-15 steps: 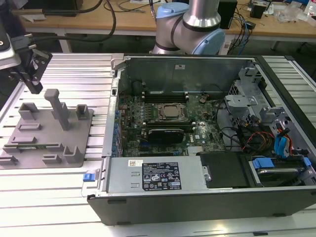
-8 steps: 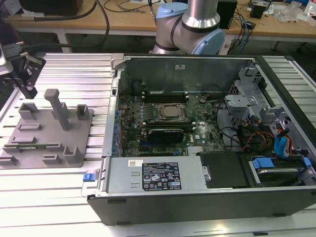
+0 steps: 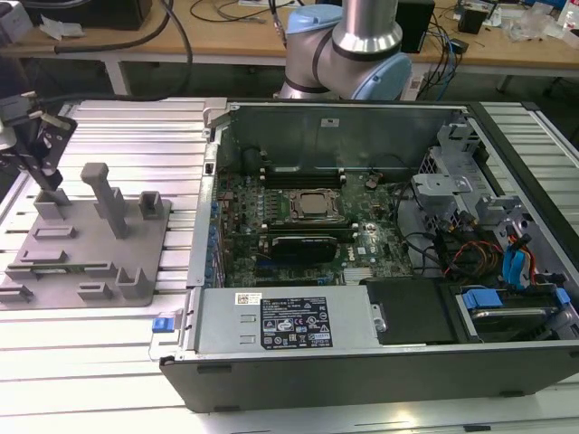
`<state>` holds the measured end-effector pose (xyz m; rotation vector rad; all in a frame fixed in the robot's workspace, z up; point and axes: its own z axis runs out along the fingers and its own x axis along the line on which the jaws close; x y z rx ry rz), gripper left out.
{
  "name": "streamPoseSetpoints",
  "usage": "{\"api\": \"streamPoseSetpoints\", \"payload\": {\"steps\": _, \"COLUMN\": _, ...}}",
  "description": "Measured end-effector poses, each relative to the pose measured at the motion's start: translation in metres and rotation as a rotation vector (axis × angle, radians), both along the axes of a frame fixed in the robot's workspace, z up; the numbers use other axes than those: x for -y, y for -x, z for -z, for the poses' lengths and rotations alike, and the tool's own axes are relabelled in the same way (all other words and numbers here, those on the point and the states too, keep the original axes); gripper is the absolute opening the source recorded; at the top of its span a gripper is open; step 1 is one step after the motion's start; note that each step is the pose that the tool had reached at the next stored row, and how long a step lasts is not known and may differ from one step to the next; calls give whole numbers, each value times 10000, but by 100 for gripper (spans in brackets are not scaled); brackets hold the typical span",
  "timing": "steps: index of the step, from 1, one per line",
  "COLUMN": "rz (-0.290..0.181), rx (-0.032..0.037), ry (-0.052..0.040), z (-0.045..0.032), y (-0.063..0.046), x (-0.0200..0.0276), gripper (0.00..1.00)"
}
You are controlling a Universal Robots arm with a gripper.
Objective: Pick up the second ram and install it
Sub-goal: 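Reach for the second ram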
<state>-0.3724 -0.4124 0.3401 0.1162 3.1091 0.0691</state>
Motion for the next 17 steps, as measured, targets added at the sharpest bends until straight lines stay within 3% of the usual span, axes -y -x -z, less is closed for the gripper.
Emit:
{"api": "streamPoseSetpoints", "payload": {"steps": 13, "rz": -2, "rx": -1, "ry": -1, "z": 179, "y": 223, "x": 95, "gripper": 8}}
{"api": "streamPoseSetpoints", "payload": {"steps": 17, "rz": -181, "rx": -1, "ry": -1, "z": 222, "y": 235, "x": 106, "gripper": 8}}
